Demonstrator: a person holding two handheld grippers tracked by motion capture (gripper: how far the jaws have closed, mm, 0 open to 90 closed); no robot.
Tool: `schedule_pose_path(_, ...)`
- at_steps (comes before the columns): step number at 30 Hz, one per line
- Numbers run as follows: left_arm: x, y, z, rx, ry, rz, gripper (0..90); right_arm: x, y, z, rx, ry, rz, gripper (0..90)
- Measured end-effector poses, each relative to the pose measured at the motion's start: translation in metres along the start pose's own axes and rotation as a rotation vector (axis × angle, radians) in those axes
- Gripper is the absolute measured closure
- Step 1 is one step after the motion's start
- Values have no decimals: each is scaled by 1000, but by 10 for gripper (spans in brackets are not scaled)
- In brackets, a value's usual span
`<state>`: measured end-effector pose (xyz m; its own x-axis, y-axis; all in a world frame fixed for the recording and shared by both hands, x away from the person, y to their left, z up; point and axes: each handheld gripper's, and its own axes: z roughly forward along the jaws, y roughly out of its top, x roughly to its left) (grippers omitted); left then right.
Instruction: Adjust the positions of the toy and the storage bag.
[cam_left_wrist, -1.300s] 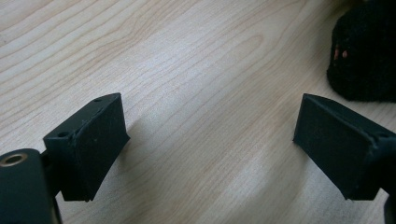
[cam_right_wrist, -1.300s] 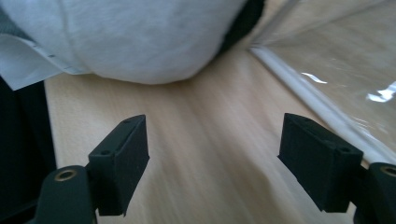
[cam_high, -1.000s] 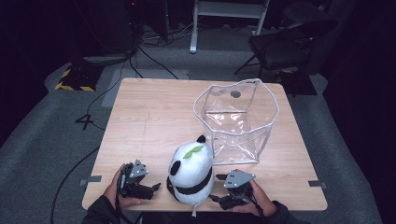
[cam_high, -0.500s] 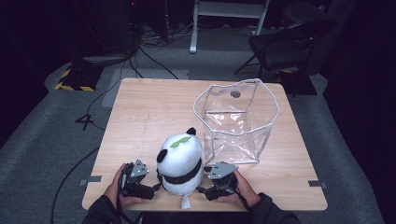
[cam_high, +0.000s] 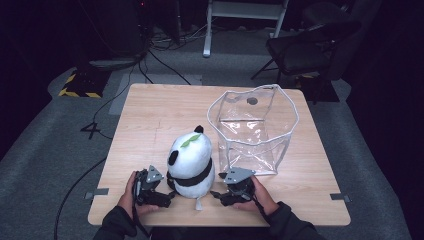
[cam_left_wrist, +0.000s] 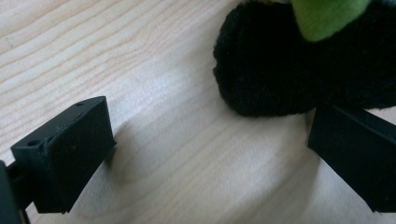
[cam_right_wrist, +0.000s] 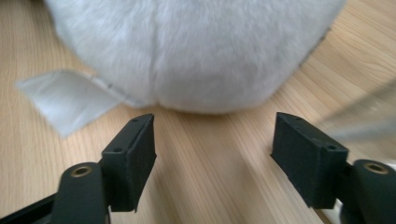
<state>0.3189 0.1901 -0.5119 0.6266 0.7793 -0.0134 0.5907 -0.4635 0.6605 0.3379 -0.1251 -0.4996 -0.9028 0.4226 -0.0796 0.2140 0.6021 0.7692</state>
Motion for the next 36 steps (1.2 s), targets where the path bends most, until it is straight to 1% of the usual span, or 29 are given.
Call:
schedule_pose_path(3, 0, 3, 2, 0, 9, -7, 2, -7, -9, -14, 1, 3, 17, 276)
schedule_pose_path(4, 0, 4, 4, -4, 15, -19, 1, -15, -16, -24, 1, -14, 29, 276)
schedule_pose_path(5, 0, 5, 4, -2, 21, -22, 1, -15, -16, -24, 1, -14, 29, 276)
schedule_pose_path(6, 0, 7, 6, -5, 29, -29, 2, -18, -19, -28, -1, -22, 35, 276)
schedule_pose_path(7, -1, 9, 8, -4, 32, -42, 2, -27, -28, -42, -9, -31, 66, 276)
schedule_pose_path(8, -1, 9, 8, -4, 32, -42, 2, -30, -31, -46, -9, -35, 77, 276)
schedule_pose_path(9, -2, 11, 10, -3, 34, -52, 2, -30, -31, -46, -9, -35, 77, 276)
schedule_pose_path(10, -2, 14, 13, -2, 40, -55, 2, -36, -41, -59, -6, -60, 89, 276)
schedule_pose_path(11, -2, 16, 14, -4, 43, -57, 2, -39, -46, -66, 0, -74, 100, 276)
schedule_pose_path(12, -2, 16, 14, -4, 43, -57, 2, -39, -46, -66, 0, -74, 100, 276)
schedule_pose_path(14, -3, 19, 17, -3, 42, -62, 2, -49, -61, -82, 2, -111, 129, 276)
schedule_pose_path(15, -2, 21, 18, -4, 44, -55, 2, -51, -63, -85, 2, -119, 134, 275)
schedule_pose_path(16, -2, 22, 19, -3, 42, -56, 2, -56, -70, -92, 7, -141, 145, 272)
schedule_pose_path(17, -1, 23, 20, -5, 44, -48, 2, -63, -78, -102, 19, -177, 159, 267)
schedule_pose_path(18, -1, 24, 21, -3, 39, -49, 2, -63, -78, -102, 19, -177, 159, 267)
schedule_pose_path(19, -1, 24, 21, -5, 34, -40, 3, -66, -81, -105, 25, -190, 161, 266)
schedule_pose_path(20, -1, 24, 21, -7, 32, -37, 6, -70, -86, -109, 30, -199, 169, 288)
schedule_pose_path(21, -2, 23, 19, -5, 27, -36, 9, -72, -89, -111, 33, -198, 172, 276)
schedule_pose_path(22, -3, 21, 17, -9, 10, -12, 32, -75, -94, -114, 45, -211, 180, 261)
schedule_pose_path(23, -3, 21, 17, -9, 10, -12, 37, -75, -94, -114, 45, -211, 180, 261)
schedule_pose_path(24, -4, 19, 15, -8, 8, 10, 37, -76, -96, -114, 45, -208, 186, 256)
schedule_pose_path(26, -6, 16, 11, -4, -2, 18, 44, -76, -99, -115, 66, -200, 185, 247)
schedule_pose_path(27, -7, 13, 7, -15, -19, 26, 110, -76, -102, -115, 88, -201, 170, 245)
schedule_pose_path(28, -7, 13, 7, -15, -19, 26, 155, -76, -102, -115, 88, -201, 170, 245)
schedule_pose_path(32, -9, 8, 0, -12, -15, 30, 162, -77, -107, -118, 108, -204, 167, 238)
schedule_pose_path(33, -10, 8, -2, -21, -24, 29, 162, -77, -109, -119, 106, -205, 170, 238)
schedule_pose_path(34, -10, 9, -4, -30, -22, 35, 162, -79, -111, -121, 106, -211, 179, 237)
schedule_pose_path(35, -10, 11, -8, -54, -19, 30, 162, -81, -115, -124, 104, -221, 201, 232)
schedule_pose_path(36, -10, 11, -8, -54, -19, 30, 159, -81, -115, -124, 104, -221, 201, 232)
